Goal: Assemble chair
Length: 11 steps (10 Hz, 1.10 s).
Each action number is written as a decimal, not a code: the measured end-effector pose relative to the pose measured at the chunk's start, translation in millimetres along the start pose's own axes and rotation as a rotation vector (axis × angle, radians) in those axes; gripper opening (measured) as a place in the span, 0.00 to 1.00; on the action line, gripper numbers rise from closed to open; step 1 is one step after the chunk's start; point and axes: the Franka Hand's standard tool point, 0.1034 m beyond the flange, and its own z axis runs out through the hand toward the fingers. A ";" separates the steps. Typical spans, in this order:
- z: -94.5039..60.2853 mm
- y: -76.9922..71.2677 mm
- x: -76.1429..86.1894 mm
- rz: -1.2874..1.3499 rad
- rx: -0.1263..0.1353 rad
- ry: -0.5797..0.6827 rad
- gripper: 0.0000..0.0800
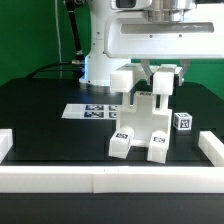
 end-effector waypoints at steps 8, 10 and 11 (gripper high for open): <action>-0.6 0.4 -3.2 -0.039 0.000 0.004 0.36; 4.6 2.0 -1.1 -0.034 -0.001 0.018 0.36; 8.3 3.2 -2.1 -0.033 -0.005 0.013 0.36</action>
Offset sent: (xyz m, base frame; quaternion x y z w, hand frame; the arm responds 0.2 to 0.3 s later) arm -0.0056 -0.0026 0.0097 -0.0091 0.0091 -0.0479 0.9988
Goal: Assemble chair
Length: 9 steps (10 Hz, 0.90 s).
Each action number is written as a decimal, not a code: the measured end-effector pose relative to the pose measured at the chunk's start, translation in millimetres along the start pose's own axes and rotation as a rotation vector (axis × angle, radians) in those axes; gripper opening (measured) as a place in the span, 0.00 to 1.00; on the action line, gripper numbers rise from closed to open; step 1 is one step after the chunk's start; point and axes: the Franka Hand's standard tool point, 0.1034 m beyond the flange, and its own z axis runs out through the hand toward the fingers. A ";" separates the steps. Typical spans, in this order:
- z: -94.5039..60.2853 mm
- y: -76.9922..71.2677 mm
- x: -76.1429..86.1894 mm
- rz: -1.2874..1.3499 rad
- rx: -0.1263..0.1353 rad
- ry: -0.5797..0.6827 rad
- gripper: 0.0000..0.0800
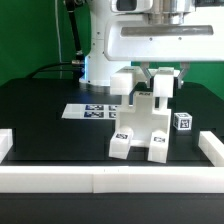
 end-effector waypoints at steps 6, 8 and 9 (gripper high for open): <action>15.6 5.4 -3.7 0.000 -0.017 -0.021 0.36; 24.8 7.6 -3.6 -0.003 -0.028 -0.032 0.36; 29.5 9.1 -3.5 -0.010 -0.033 -0.038 0.36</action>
Offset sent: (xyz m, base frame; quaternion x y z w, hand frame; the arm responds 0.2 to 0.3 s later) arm 0.0023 0.0013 -0.0042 0.0012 0.0046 -0.0012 1.0000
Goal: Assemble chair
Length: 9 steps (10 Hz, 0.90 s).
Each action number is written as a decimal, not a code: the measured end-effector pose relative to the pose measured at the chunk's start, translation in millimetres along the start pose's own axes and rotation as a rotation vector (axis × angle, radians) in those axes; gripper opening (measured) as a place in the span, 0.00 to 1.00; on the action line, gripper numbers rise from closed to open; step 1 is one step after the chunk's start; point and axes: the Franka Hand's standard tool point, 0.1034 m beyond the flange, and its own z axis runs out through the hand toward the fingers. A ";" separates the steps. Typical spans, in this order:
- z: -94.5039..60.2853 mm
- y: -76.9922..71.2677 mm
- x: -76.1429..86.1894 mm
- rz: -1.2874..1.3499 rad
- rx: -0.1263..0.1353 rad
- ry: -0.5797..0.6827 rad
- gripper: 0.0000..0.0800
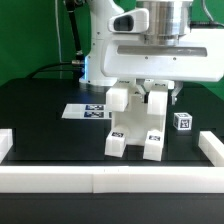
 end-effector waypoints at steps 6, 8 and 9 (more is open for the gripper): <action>7.8 2.2 6.1 -0.022 -0.007 0.011 0.36; 7.4 1.6 12.3 -0.032 -0.007 0.018 0.36; 7.4 1.0 16.2 -0.038 -0.008 0.022 0.36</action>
Offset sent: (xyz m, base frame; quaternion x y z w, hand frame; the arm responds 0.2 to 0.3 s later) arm 0.0062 -0.0021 -0.0133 0.0093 0.0013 -0.0176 0.9998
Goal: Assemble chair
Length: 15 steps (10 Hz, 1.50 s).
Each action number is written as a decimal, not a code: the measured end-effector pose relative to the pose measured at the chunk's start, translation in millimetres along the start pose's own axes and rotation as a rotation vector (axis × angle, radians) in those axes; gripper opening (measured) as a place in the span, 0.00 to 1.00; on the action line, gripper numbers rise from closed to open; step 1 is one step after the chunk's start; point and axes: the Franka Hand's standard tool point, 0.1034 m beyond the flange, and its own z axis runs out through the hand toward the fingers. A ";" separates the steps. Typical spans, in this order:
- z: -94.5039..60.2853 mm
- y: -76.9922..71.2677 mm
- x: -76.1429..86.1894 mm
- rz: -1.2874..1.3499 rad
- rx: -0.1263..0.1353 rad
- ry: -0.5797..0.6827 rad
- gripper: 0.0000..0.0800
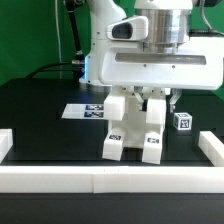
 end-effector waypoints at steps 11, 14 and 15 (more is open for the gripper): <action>-0.2 -0.3 6.6 -0.008 0.000 0.007 0.81; -14.2 -2.1 5.0 0.001 0.011 -0.001 0.81; -28.1 -4.3 1.0 0.012 0.023 -0.013 0.81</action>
Offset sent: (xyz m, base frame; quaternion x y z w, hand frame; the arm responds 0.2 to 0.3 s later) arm 0.0000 0.0000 0.0000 0.0000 0.0000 0.0000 1.0000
